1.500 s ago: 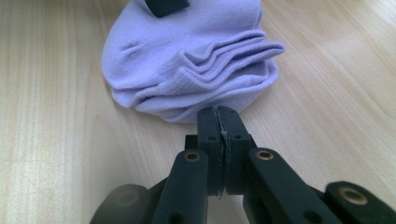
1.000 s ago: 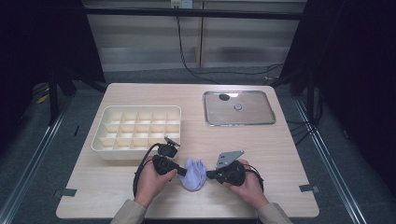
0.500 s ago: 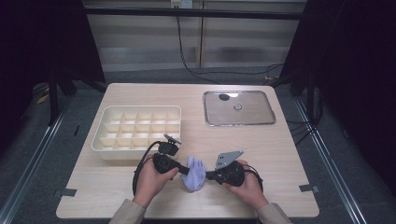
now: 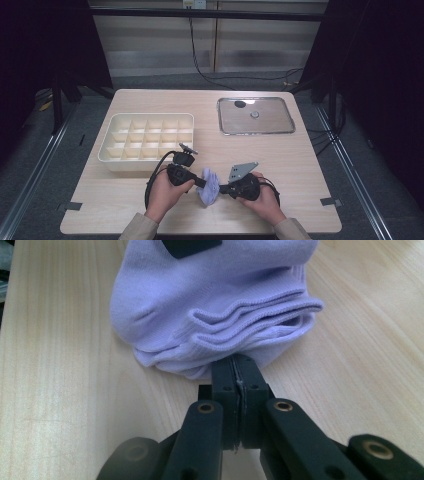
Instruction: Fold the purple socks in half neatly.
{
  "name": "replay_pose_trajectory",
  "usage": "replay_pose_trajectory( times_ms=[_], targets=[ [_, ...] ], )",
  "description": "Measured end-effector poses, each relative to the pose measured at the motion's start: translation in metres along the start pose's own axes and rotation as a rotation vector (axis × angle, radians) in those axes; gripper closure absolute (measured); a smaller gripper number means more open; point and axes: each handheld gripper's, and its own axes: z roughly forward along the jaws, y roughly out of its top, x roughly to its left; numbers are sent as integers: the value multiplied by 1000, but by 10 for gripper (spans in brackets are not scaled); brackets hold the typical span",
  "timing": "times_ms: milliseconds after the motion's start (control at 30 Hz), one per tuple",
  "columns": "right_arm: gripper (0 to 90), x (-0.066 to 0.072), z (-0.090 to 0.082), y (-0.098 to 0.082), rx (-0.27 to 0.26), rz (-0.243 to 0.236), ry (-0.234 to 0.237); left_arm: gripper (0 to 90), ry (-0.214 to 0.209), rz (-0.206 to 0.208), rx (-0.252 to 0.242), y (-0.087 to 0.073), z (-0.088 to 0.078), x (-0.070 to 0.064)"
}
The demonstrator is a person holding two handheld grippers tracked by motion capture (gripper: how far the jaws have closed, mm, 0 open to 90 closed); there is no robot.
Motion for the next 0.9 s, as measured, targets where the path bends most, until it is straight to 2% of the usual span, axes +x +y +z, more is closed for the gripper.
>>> replay_pose_trajectory(
  times_ms=[67, 333, 400, 433, 500, 533, 567, 767, 833, 867, 900],
  targets=[
    [889, 0, 0, 0, 3, -1, -2, 833, 1, 13, 11, 1, -1, 0],
    [889, 2, 2, 1, 2, 1, 8, 834, -12, 8, 4, 3, 1, -5],
    [889, 2, 2, 1, 1, 7, 12, 834, -15, 23, 13, 4, 1, -5],
    [888, 2, 2, 1, -1, 6, 12, 835, -19, 10, 9, 4, 2, -6],
    [888, 2, 3, 2, -1, 16, 13, 834, -19, 20, 16, 4, 2, -7],
    [888, 2, 3, 2, -2, 9, 18, 834, -16, 8, 5, 4, 2, -8],
    [888, 2, 3, 2, -4, 8, 19, 834, -16, 26, 16, 4, 2, -8],
    [887, 4, 5, 3, -6, 10, 25, 835, -23, 24, 11, 4, 2, -11],
    [887, 5, 6, 4, -9, 19, 27, 834, -24, -1, -8, 4, 2, -13],
    [887, 5, 6, 4, -8, 24, 27, 834, -24, 6, -2, 4, 2, -13],
    [887, 5, 6, 4, -9, 24, 27, 834, -24, 36, 20, 4, 2, -11]
  ],
)
